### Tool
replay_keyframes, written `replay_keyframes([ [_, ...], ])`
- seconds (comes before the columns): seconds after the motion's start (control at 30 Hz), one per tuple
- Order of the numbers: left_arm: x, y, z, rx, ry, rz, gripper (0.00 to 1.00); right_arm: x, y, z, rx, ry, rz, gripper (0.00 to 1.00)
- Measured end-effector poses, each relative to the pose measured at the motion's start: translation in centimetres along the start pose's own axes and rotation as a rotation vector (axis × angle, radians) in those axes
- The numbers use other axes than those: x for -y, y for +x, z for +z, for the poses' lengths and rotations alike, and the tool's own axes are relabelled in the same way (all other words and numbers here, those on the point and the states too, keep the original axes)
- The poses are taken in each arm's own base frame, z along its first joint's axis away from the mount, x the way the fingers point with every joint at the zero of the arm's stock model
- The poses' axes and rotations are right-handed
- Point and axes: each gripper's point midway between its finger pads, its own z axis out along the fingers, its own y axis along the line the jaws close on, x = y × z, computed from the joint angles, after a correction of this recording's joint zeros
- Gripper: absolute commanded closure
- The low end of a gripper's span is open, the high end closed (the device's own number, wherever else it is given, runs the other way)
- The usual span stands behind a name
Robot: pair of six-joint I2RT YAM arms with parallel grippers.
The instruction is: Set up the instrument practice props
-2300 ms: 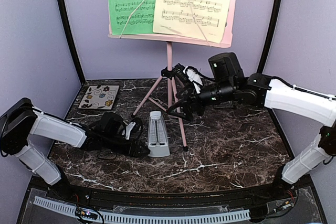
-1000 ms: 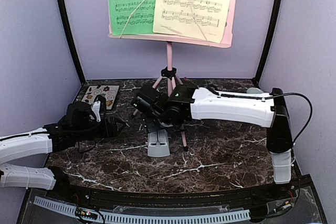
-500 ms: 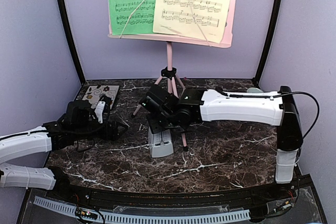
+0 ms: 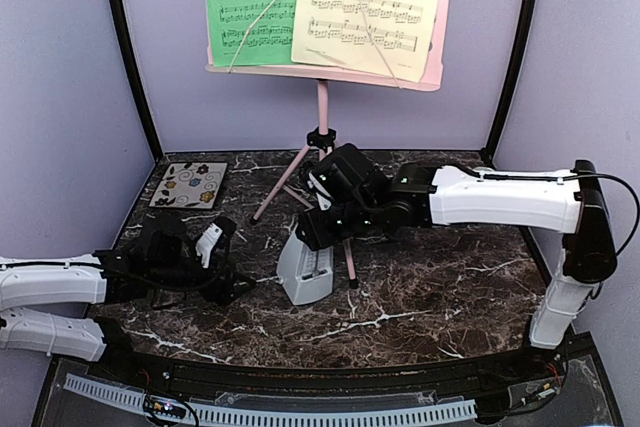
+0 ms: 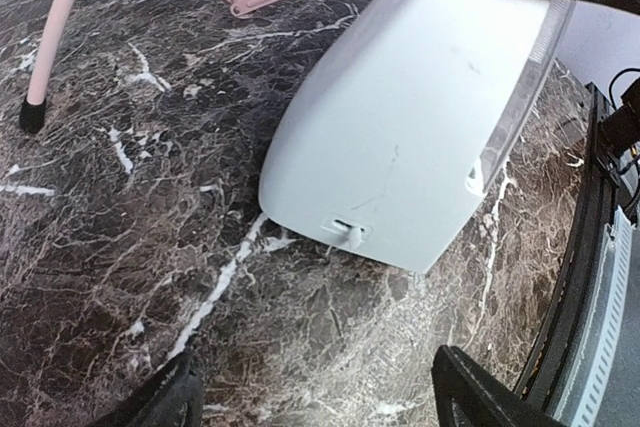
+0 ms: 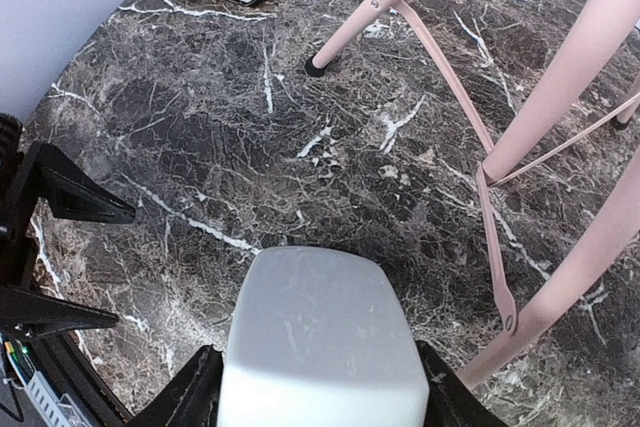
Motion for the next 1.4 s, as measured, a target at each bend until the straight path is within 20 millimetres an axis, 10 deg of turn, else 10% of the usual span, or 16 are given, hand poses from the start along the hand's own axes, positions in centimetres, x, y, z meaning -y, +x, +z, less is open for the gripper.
replay_keyframes([
  [0.07,0.6,0.2,0.2,-0.007,0.017,0.036,0.02,0.2,0.0,-0.2,0.007,-0.029,-0.003,0.86],
  [0.6,2.9,2.1,3.0,-0.114,0.111,0.287,0.05,-2.7,0.0,-1.0,0.009,-0.321,-0.071,1.0],
  [1.07,3.0,1.4,4.5,-0.115,0.116,0.333,0.6,-2.7,-0.2,-1.1,0.018,-0.325,-0.067,1.0],
  [1.4,2.3,0.0,4.3,-0.064,0.055,0.299,0.2,-1.2,-0.4,-0.9,0.029,-0.213,-0.06,0.97],
])
